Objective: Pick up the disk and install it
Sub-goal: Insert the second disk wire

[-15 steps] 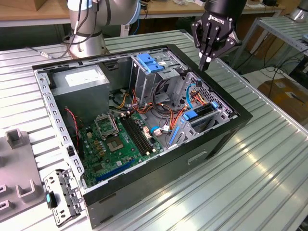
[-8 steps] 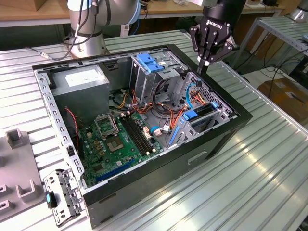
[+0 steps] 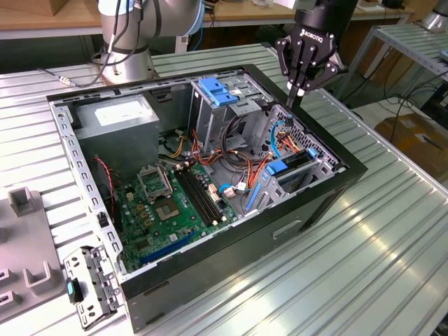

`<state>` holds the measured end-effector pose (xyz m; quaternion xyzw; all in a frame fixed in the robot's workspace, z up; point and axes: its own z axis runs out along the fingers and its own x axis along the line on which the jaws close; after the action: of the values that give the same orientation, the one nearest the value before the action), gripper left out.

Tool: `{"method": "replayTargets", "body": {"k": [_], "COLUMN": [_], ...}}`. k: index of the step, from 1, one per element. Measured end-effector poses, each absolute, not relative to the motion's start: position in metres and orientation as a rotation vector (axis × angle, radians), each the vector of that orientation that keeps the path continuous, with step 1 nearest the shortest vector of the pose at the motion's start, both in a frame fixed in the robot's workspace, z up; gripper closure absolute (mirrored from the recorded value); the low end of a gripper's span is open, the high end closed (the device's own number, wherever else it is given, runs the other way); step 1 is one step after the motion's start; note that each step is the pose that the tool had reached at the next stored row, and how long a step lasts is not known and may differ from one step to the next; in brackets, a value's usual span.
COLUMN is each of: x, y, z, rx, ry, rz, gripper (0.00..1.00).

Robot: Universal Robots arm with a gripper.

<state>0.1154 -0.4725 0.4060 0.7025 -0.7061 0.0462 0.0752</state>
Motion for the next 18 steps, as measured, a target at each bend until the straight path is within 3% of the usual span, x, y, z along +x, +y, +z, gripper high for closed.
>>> {"method": "replayTargets", "body": {"k": [18], "x": [0.115], "y": [-0.471], "z": [0.39], "rx": [2.076], "ry": [-2.087], "rz": [0.173], "gripper": [0.89]}}
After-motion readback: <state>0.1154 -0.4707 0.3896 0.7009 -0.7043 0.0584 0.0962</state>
